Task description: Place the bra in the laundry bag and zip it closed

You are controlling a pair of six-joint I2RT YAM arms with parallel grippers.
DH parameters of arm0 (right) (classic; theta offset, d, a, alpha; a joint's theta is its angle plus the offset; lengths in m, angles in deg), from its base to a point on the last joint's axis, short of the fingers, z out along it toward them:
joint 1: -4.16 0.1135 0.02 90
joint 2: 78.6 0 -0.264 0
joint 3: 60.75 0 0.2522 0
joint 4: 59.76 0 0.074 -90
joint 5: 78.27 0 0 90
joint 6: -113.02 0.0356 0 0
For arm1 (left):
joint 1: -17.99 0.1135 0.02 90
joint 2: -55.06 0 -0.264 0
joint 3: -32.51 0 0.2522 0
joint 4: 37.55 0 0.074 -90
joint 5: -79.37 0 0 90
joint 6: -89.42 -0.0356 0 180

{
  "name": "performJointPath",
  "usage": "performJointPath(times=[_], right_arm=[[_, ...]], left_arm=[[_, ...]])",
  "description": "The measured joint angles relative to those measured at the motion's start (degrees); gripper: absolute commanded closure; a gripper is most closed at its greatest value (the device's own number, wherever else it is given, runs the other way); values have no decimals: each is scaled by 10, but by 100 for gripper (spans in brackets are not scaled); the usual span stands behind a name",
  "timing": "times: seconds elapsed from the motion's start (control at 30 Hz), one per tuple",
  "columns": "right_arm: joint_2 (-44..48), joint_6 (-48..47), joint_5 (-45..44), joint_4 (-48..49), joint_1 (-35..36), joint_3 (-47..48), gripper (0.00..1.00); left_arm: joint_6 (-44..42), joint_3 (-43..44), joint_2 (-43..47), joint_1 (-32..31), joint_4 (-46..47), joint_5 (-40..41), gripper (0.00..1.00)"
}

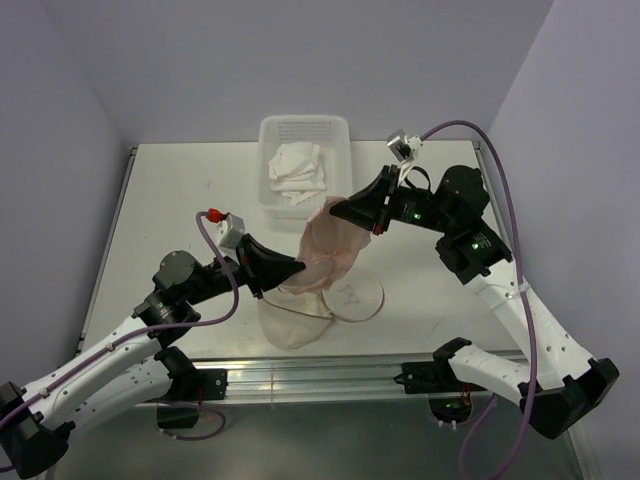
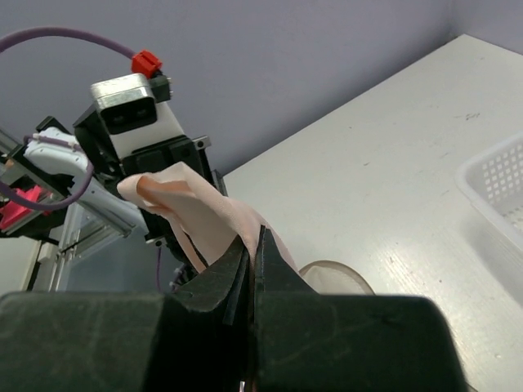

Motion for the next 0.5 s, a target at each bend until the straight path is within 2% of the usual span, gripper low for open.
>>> performJointPath(times=[0.13,0.17,0.2,0.23,0.27,0.37,0.5], right_arm=[[-5,-2,-24,-12,0,0,98],[-6,-2,-33,-16,0,0,88],[-9,-2,-39,-23,0,3,73],[-12,-3,-44,-28,0,5,73],[-16,-7,-53,-35,0,9,56],[-22,-9,-77,-48,0,12,31],[-30,-16,-103,-74,0,12,25]], left_arm=[[12,0,0,0,9,-14,100],[15,0,0,0,12,-20,100],[24,-1,0,0,21,-29,100],[26,-1,0,-1,24,-32,100],[37,-3,0,-1,40,-39,100],[70,-12,-1,-1,91,-58,100],[123,-29,-13,-2,184,-79,100]])
